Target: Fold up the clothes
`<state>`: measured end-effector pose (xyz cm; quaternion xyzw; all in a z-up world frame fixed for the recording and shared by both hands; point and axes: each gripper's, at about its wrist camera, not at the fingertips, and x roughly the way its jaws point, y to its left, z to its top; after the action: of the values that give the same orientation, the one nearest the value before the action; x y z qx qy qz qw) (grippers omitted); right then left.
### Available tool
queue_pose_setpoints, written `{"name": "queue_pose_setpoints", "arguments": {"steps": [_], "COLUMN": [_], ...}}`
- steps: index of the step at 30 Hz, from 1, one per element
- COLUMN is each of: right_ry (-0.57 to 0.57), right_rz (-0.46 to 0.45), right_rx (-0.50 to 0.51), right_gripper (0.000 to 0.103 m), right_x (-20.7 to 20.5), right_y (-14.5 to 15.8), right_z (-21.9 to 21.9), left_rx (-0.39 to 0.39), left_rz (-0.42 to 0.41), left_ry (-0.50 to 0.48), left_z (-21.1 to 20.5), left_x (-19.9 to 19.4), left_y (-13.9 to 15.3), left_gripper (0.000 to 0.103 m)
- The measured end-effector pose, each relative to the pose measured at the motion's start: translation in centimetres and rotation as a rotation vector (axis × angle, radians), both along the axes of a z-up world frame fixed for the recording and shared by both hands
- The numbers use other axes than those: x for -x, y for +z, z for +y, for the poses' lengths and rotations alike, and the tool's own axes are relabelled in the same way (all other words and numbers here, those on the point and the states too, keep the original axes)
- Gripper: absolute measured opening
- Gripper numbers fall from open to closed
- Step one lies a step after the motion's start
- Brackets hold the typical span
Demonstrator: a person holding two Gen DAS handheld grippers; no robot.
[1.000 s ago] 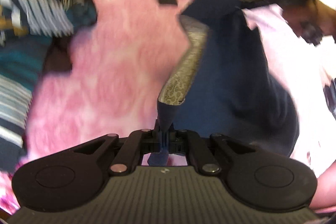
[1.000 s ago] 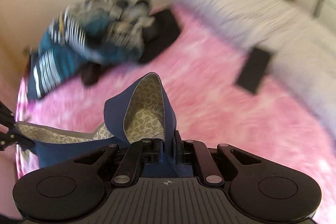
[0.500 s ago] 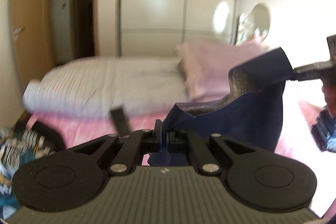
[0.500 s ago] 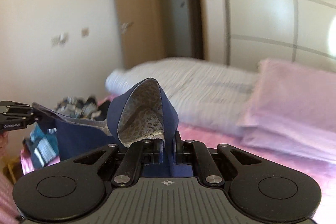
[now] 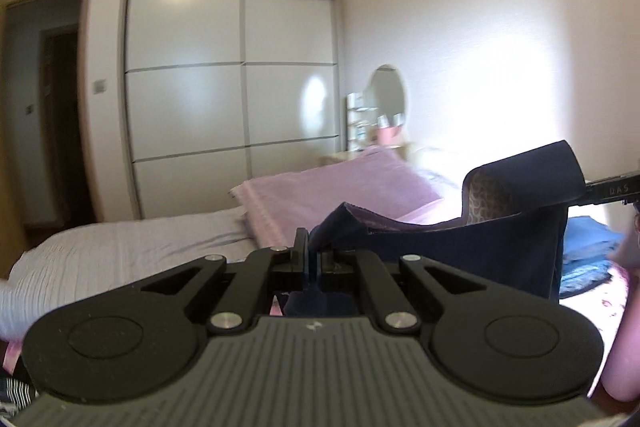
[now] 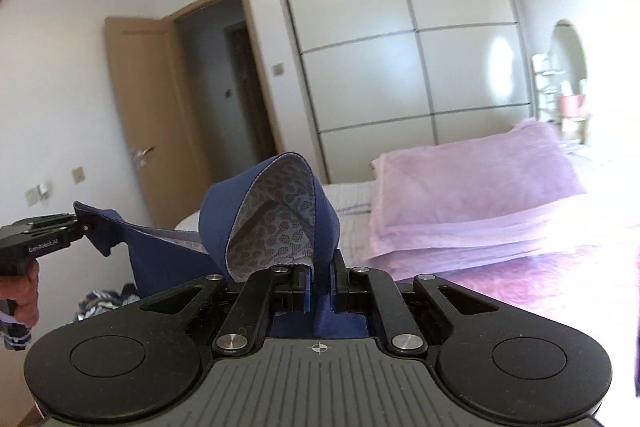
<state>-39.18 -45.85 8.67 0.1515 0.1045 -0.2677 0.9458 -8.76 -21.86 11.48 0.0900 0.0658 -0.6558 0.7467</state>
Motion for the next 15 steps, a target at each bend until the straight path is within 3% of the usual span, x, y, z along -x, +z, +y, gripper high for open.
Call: {"name": "queue_pose_setpoints", "arguments": {"steps": [4,8,10,12,15], "right_ry": [-0.069,-0.122,-0.132,-0.135,-0.138], "right_rz": [-0.053,-0.142,-0.175,-0.165,-0.146], "right_rx": [0.023,0.069,0.093,0.087,0.077], "right_gripper": [0.006,0.005,0.005,0.005,0.005], "right_x": [3.3,5.5,5.9,5.0,3.6], "right_y": [3.0,7.4,9.6,9.8,9.9], "right_z": [5.1,6.8,6.0,2.3,-3.5], "left_rx": [0.073,0.148,0.161,0.158,0.092], "left_rz": [-0.025,-0.018,0.002,0.02,0.051], "left_ry": [-0.071,-0.114,-0.118,-0.116,-0.086], "left_z": [1.6,0.1,-2.0,-4.9,-11.8], "left_x": [0.6,0.8,0.8,0.6,-0.1], "left_y": [3.1,7.0,8.7,9.8,8.4], "left_gripper": [0.001,0.001,0.001,0.001,0.002]}}
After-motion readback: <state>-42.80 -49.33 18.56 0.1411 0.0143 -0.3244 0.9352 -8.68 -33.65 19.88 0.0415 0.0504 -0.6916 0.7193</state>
